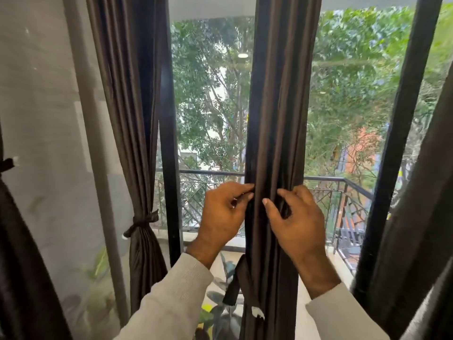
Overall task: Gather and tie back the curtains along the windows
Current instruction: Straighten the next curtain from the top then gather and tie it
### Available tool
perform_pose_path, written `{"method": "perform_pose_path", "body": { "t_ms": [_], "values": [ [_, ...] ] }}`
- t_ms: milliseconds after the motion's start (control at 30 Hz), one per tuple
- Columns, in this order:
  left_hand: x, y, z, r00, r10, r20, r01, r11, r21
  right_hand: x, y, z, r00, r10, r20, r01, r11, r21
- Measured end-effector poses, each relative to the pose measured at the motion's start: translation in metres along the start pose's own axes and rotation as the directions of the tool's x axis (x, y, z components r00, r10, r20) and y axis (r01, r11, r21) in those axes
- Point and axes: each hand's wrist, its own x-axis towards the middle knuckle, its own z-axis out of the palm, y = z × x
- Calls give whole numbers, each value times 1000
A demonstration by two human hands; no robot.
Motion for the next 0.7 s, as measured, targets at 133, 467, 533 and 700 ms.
{"method": "perform_pose_path", "body": {
  "t_ms": [133,467,533,700],
  "values": [
    [-10,3,10,998,-52,-36,52,998,19,-4,18,-1,999,39,25,-38,999,-31],
    [-24,-2,36,974,-218,56,222,971,-89,-25,42,-1,992,62,106,-80,982,170],
    [-30,-3,38,966,-241,87,250,963,-99,-28,46,-2,990,59,125,-83,977,199],
    [-40,-16,45,970,-220,103,226,972,-59,-36,53,3,985,90,148,-123,964,237]
  ]
}}
